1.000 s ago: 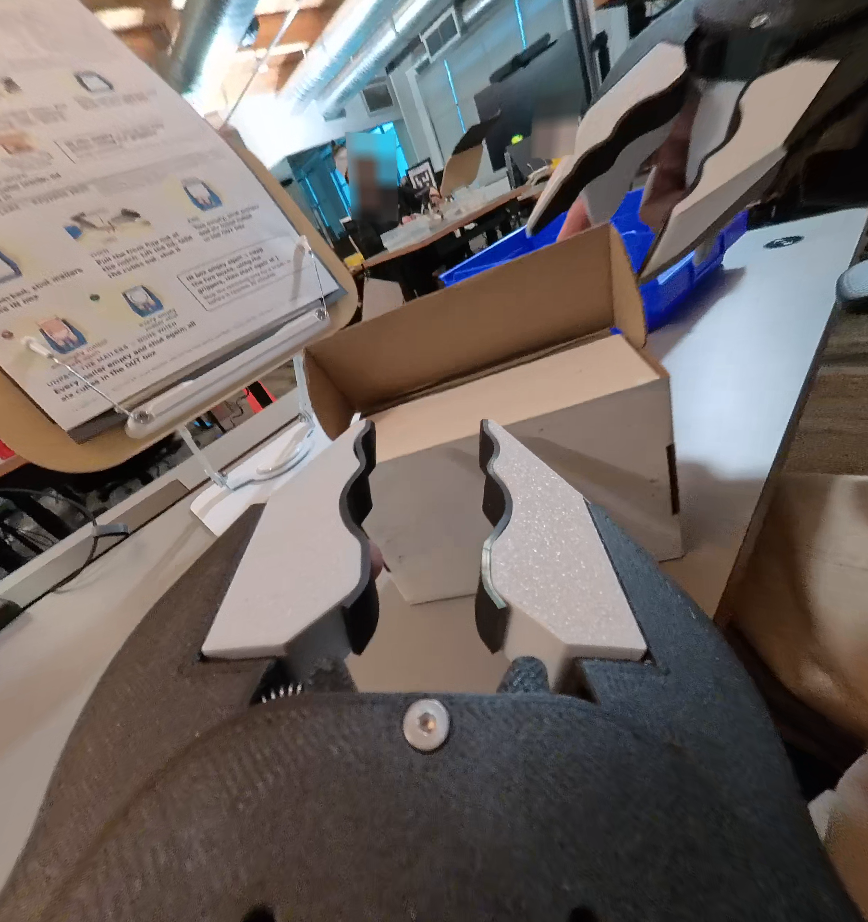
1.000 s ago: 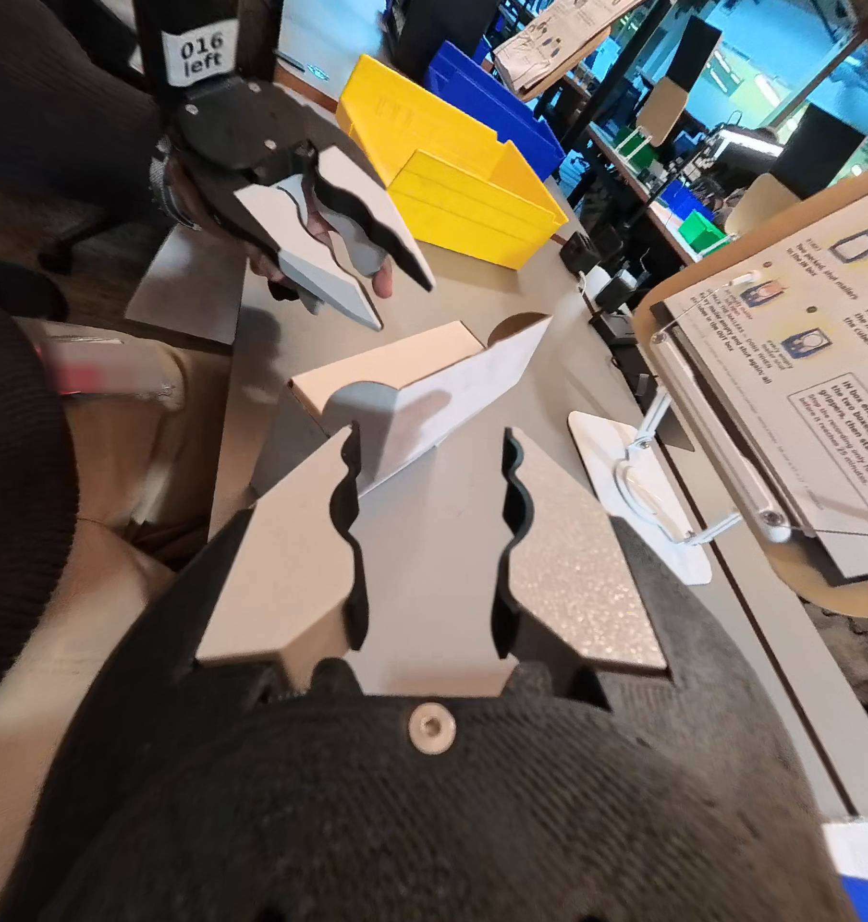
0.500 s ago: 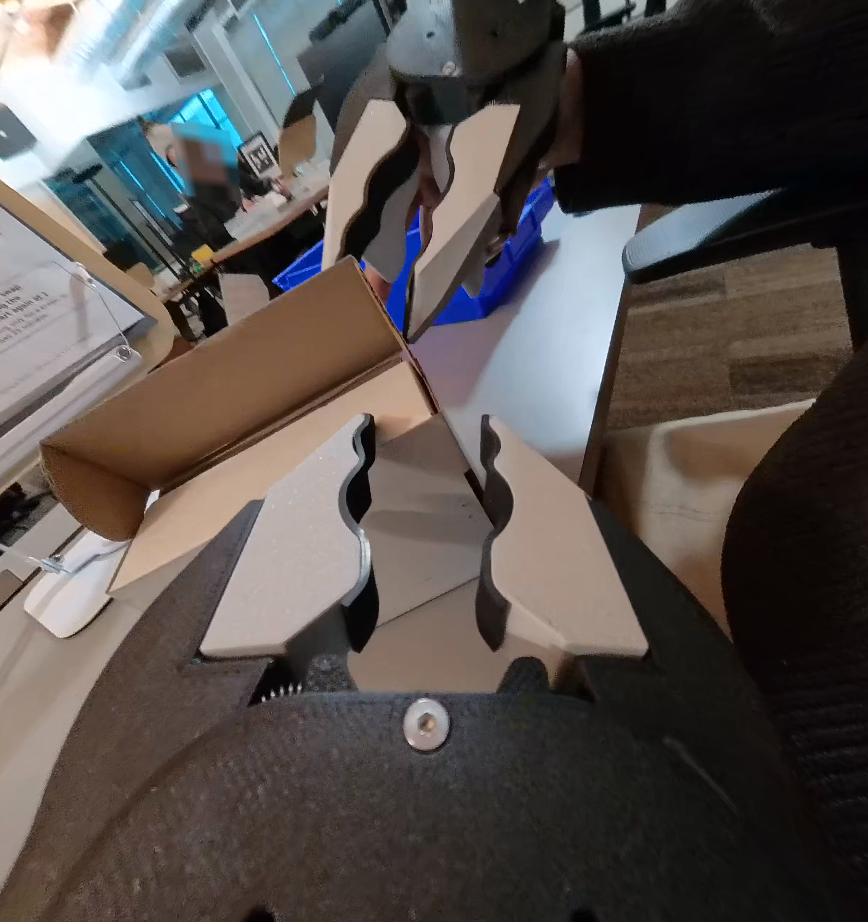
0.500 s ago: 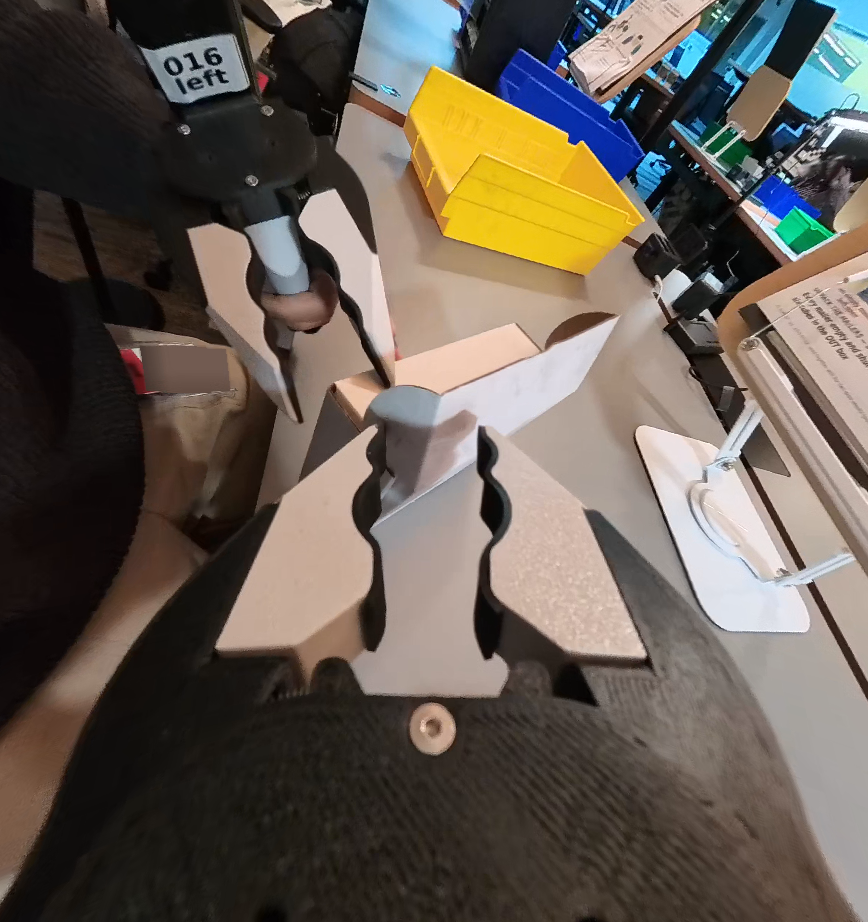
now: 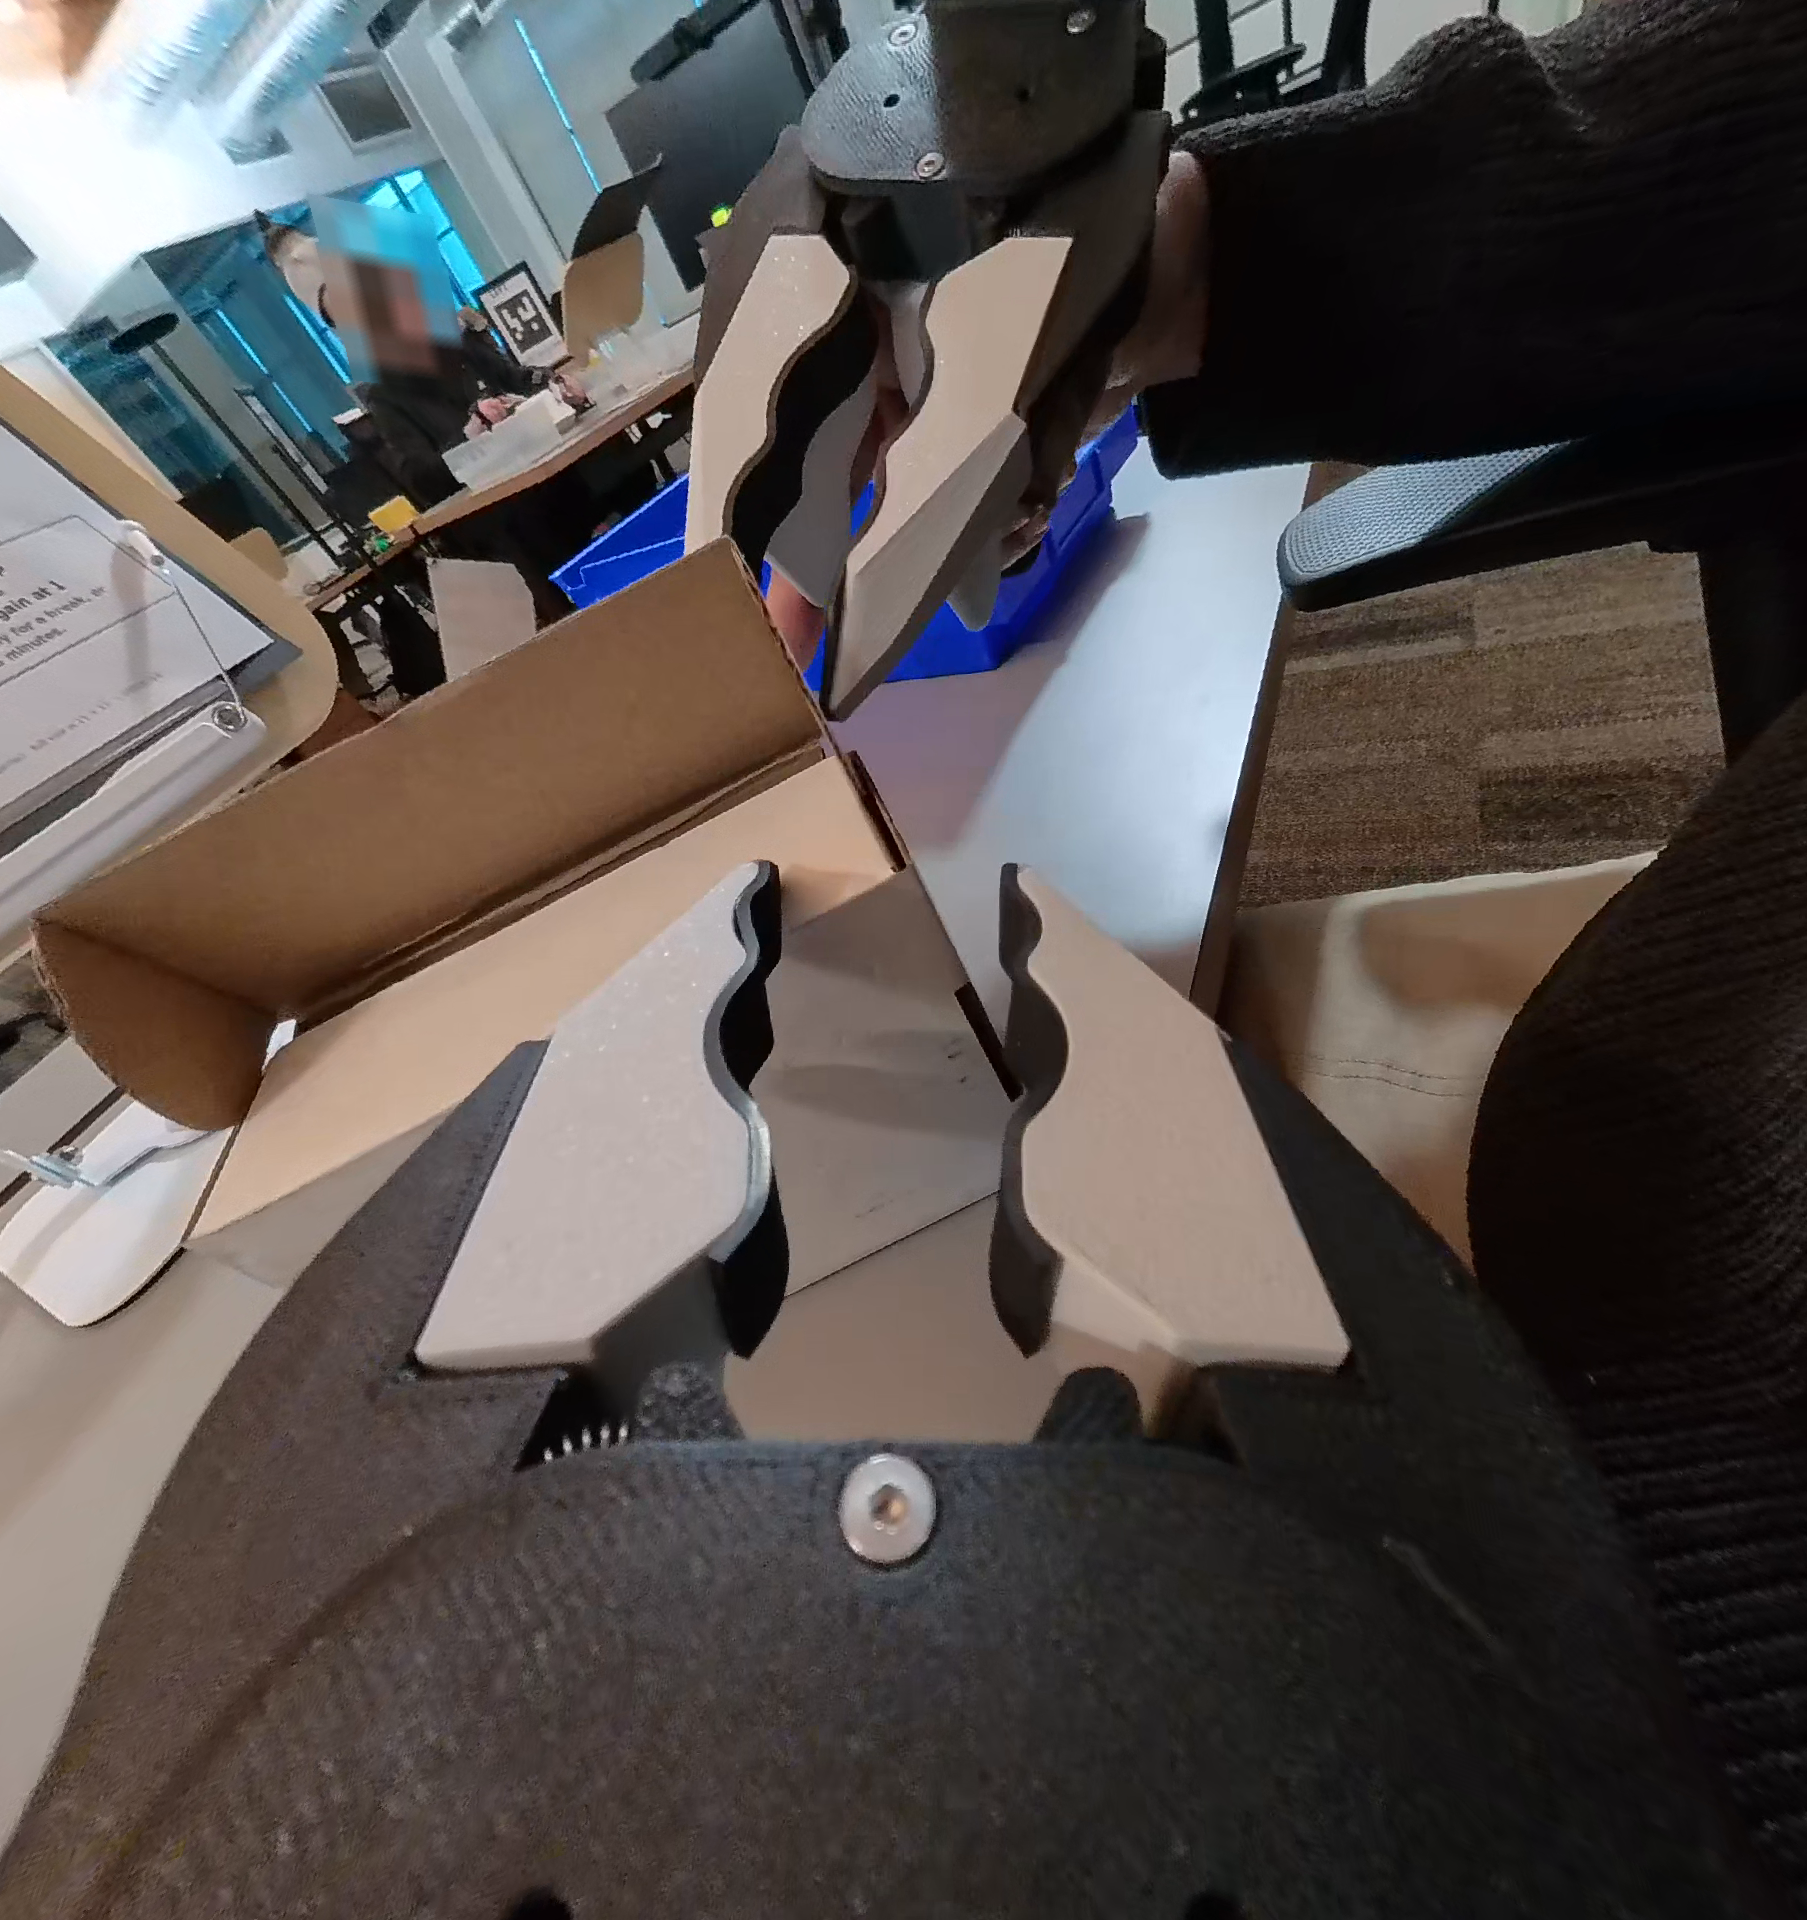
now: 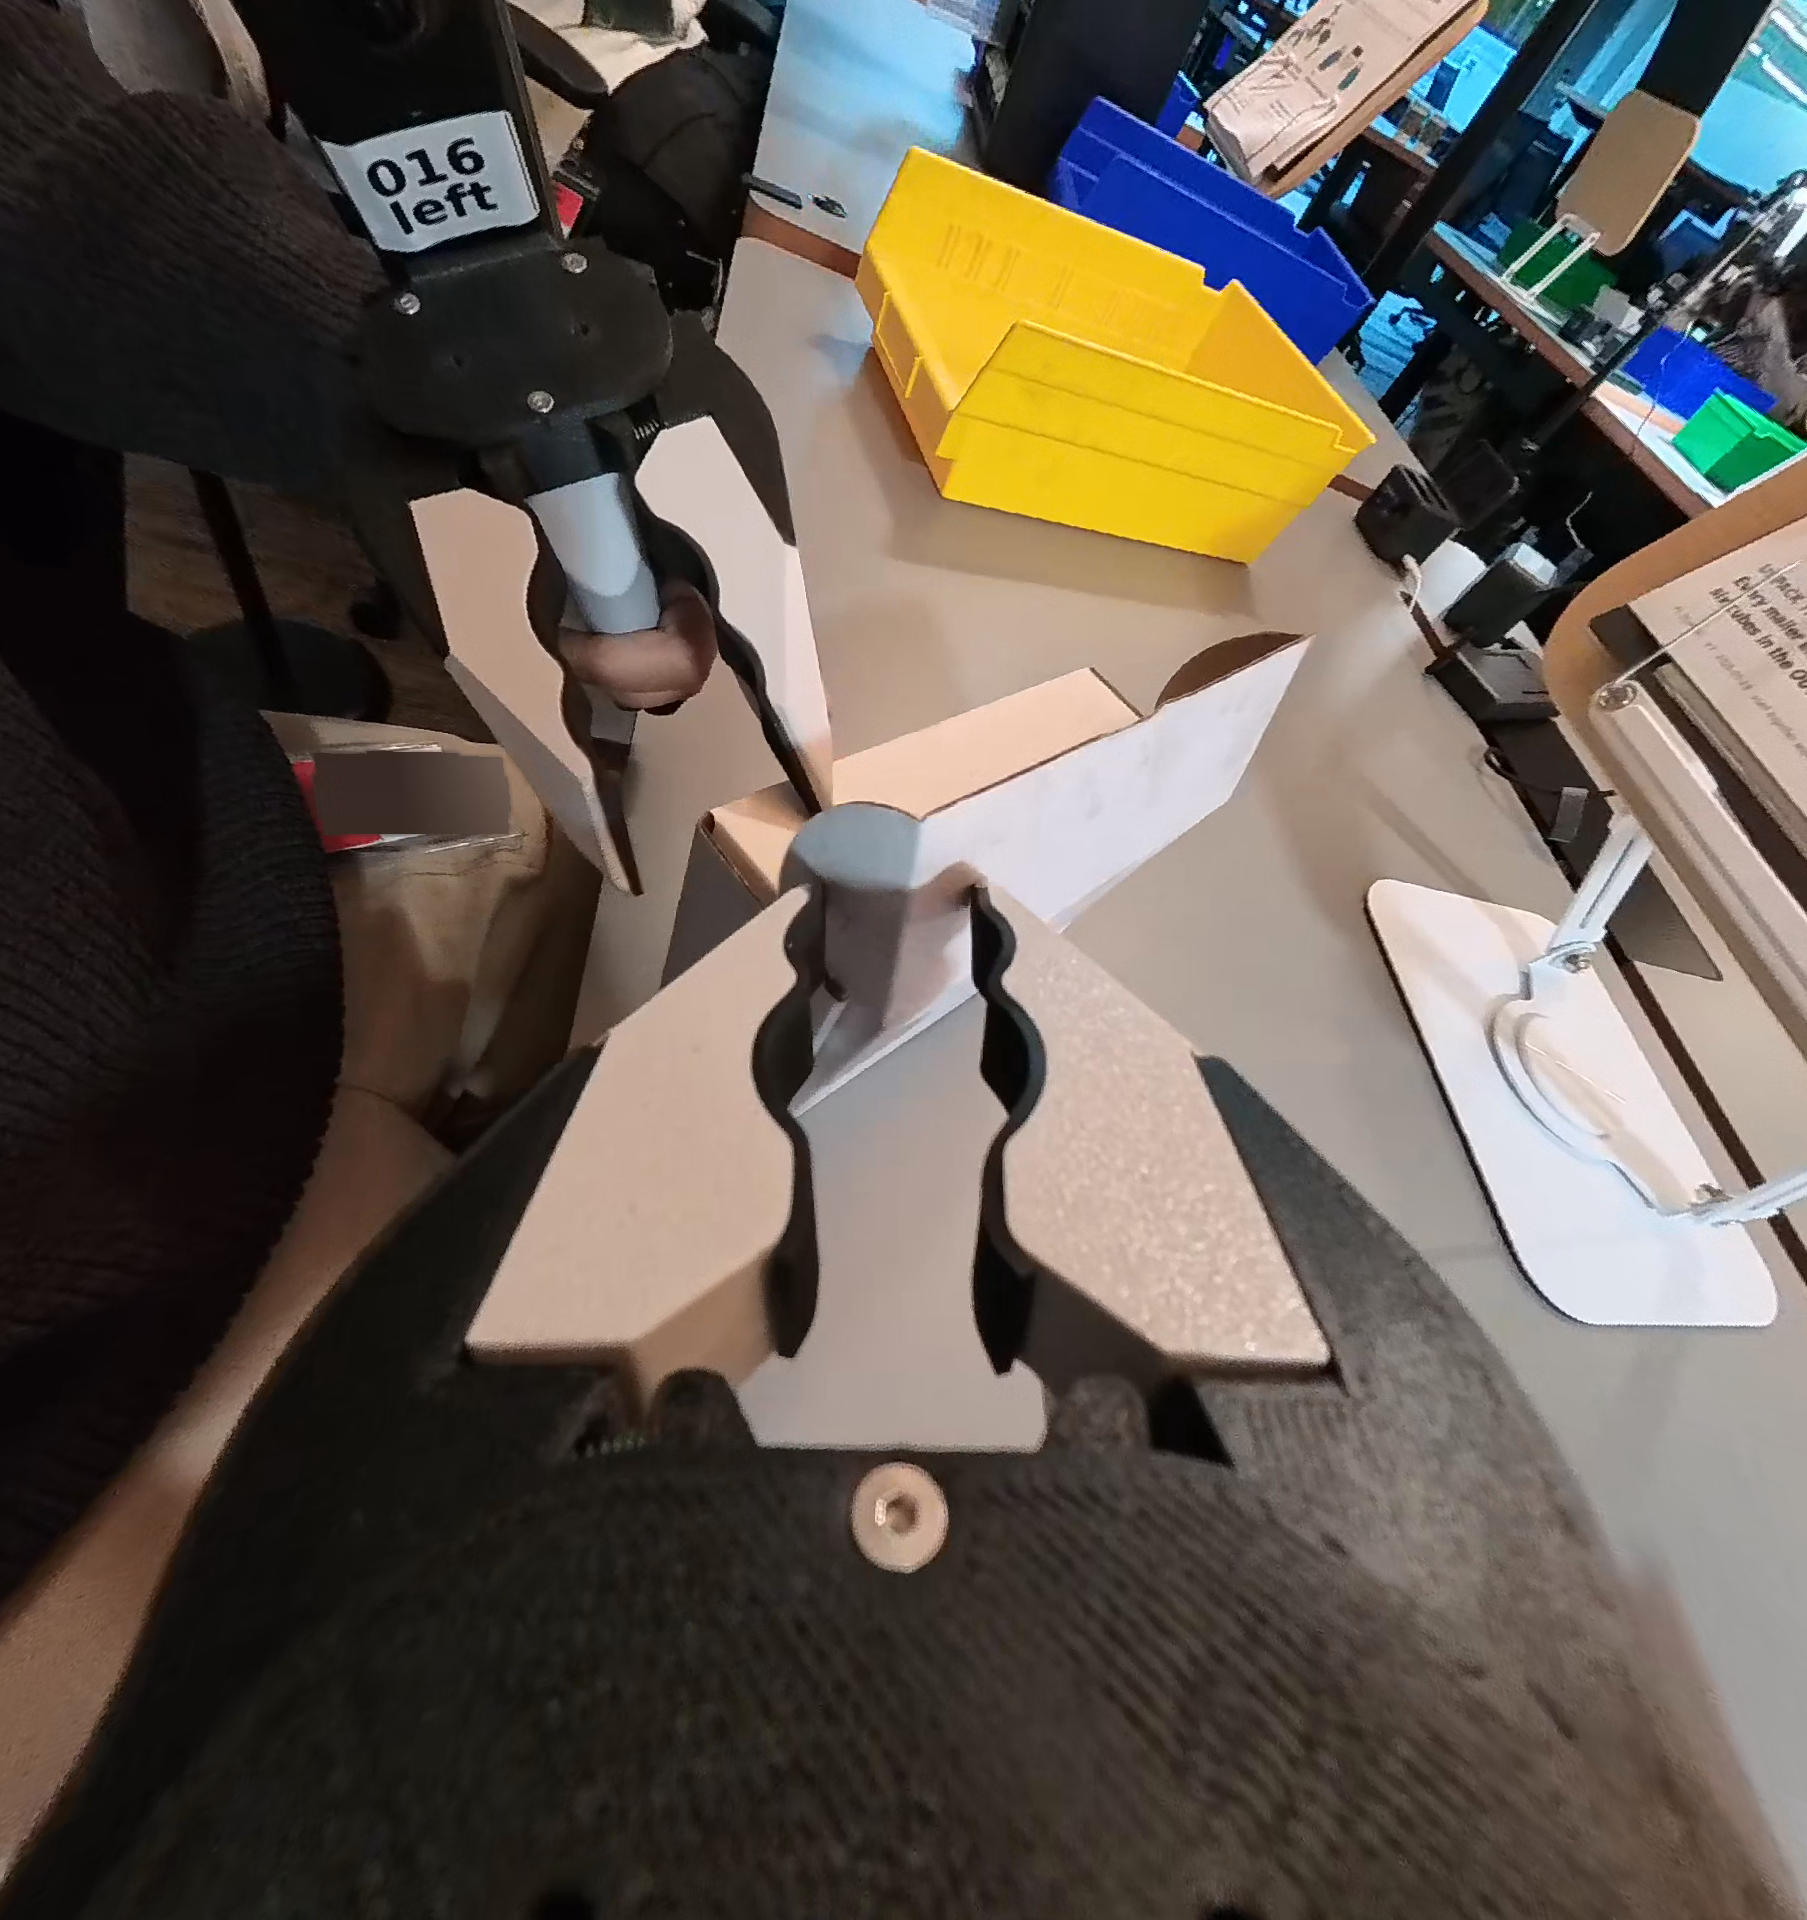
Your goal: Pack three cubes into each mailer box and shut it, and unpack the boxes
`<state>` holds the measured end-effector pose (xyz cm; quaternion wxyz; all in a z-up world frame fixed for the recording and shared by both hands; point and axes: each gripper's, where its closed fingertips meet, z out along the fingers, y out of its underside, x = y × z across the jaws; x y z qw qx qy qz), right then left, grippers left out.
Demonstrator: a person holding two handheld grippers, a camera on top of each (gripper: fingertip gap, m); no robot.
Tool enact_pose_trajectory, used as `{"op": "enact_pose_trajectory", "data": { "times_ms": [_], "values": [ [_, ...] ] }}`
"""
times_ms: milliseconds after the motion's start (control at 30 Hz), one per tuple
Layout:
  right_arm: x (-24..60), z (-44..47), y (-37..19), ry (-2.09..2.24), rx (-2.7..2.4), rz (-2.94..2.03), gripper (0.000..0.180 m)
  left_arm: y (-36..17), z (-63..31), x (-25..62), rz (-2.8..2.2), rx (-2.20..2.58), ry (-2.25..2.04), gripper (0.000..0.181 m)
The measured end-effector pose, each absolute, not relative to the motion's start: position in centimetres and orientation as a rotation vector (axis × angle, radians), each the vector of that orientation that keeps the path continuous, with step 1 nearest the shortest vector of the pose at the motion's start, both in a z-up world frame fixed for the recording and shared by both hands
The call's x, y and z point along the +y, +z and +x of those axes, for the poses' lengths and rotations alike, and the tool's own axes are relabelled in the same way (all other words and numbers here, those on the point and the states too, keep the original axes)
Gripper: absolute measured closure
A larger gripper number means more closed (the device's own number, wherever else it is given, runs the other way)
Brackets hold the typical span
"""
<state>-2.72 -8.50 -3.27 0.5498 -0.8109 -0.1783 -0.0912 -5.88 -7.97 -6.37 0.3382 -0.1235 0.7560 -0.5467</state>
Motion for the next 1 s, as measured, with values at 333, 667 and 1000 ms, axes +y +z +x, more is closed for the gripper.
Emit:
{"op": "enact_pose_trajectory", "data": {
  "times_ms": [333,667,1000],
  "values": [
    [-8.3,-2.9,-3.5,-0.263,-0.453,-1.922,0.151,-6.4,-5.7,-8.0,-0.308,1.948,-1.409,0.140],
    [-8.0,-3.0,-4.0,-0.411,-0.527,-1.973,0.145,-6.4,-5.6,-7.9,-0.322,1.938,-1.418,0.139],
    [-8.0,-3.1,-2.4,-0.338,-0.455,-1.914,0.129,-6.4,-5.6,-7.8,-0.316,1.933,-1.415,0.139]
  ]
}}
